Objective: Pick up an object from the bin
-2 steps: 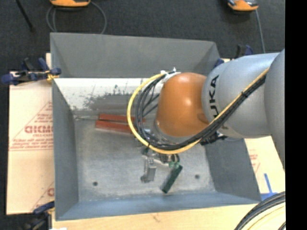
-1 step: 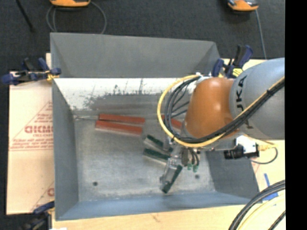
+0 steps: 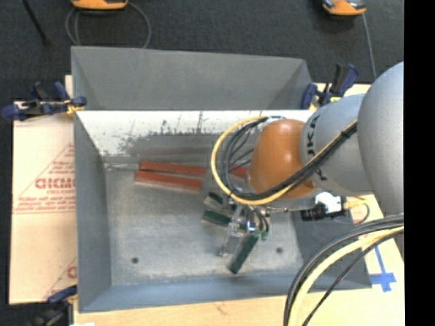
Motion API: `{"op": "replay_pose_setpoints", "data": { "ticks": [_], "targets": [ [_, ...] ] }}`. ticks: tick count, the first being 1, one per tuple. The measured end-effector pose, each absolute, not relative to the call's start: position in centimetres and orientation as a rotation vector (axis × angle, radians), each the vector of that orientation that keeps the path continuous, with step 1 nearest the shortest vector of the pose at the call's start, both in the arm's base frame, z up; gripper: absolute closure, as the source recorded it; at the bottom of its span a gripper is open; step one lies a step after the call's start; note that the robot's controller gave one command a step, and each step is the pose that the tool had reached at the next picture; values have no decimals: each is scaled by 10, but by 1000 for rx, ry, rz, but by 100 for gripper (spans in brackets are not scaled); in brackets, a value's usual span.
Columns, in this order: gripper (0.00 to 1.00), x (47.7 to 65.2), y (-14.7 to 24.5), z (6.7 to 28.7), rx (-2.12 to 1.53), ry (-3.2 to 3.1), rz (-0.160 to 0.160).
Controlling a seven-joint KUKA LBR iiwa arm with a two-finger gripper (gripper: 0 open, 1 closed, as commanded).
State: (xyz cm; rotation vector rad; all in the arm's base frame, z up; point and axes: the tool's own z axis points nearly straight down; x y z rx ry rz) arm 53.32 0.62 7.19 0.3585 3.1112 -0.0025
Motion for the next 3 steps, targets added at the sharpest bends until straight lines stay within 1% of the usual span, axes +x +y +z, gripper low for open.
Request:
{"op": "replay_pose_setpoints", "data": {
  "ticks": [1, 2, 3],
  "targets": [
    [100, 535, 7, 78, 362, 3104, 2],
    [0, 532, 8, 74, 364, 3115, 1],
    [100, 531, 8, 74, 367, 3116, 2]
  ]
}}
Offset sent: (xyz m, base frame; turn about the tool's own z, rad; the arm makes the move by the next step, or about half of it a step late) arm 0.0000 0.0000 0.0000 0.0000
